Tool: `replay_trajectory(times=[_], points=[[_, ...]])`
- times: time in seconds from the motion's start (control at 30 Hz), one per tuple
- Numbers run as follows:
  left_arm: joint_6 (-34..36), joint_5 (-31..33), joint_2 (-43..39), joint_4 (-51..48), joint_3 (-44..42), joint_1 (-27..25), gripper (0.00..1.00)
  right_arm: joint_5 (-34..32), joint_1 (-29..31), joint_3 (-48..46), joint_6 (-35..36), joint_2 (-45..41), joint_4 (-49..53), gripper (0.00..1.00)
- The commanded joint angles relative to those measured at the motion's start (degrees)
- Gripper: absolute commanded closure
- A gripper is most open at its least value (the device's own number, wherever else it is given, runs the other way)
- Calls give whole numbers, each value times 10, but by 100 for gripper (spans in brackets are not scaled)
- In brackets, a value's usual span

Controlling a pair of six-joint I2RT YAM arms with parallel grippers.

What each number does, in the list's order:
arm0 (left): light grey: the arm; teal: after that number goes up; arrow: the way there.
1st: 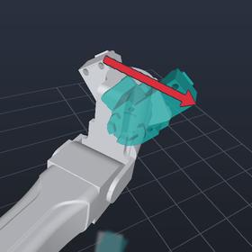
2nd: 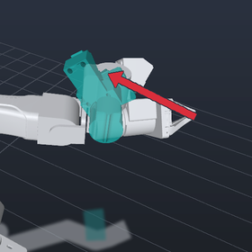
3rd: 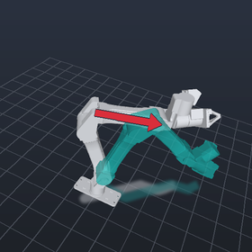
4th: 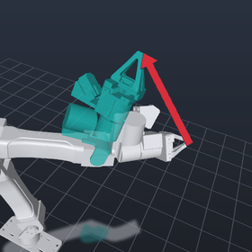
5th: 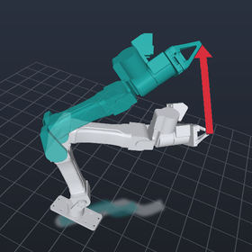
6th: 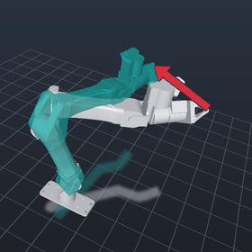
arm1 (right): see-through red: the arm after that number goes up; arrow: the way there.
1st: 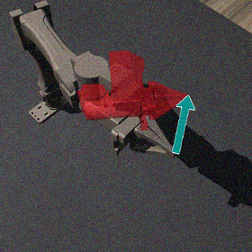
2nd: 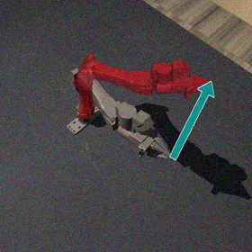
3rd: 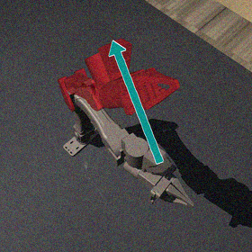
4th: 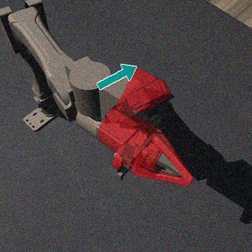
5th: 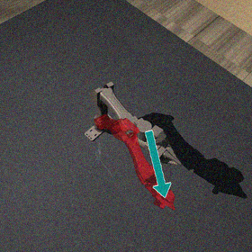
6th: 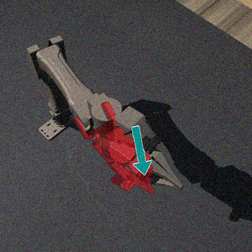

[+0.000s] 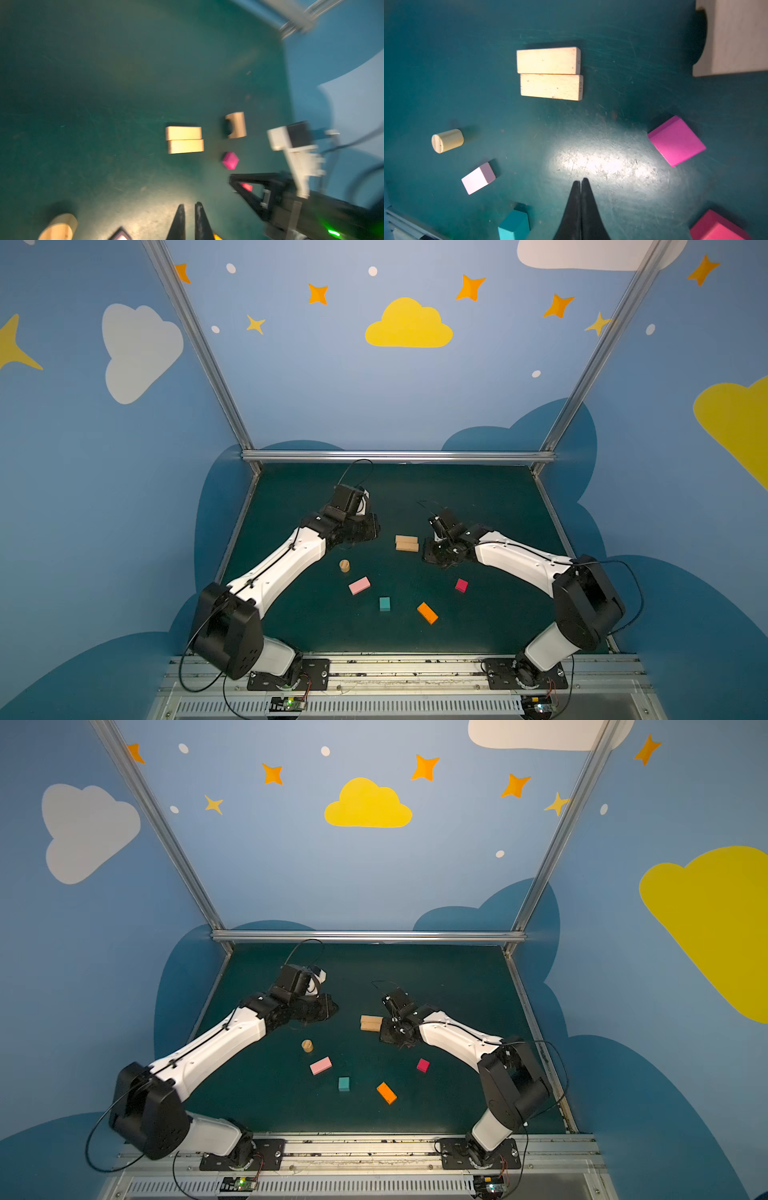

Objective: Build the wood block tower

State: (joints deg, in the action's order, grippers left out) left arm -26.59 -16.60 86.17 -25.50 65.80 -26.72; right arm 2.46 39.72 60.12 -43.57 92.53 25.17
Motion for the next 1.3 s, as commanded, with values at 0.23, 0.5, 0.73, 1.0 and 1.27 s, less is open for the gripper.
replay_trajectory(times=[0.23,0.5,0.73,1.0,1.27], points=[[32,-2,200,-80,122,1,96,44,-35,-29,-31,11,-84,100],[31,32,274,-79,153,3,96,48,-44,-30,-30,14,-80,100],[17,6,312,-48,159,16,96,45,-48,-16,-30,31,-67,100],[9,-10,342,-26,169,34,96,45,-50,-24,-28,25,-70,100],[-1,-28,364,-29,186,33,96,33,-56,-39,-24,2,-61,100]])
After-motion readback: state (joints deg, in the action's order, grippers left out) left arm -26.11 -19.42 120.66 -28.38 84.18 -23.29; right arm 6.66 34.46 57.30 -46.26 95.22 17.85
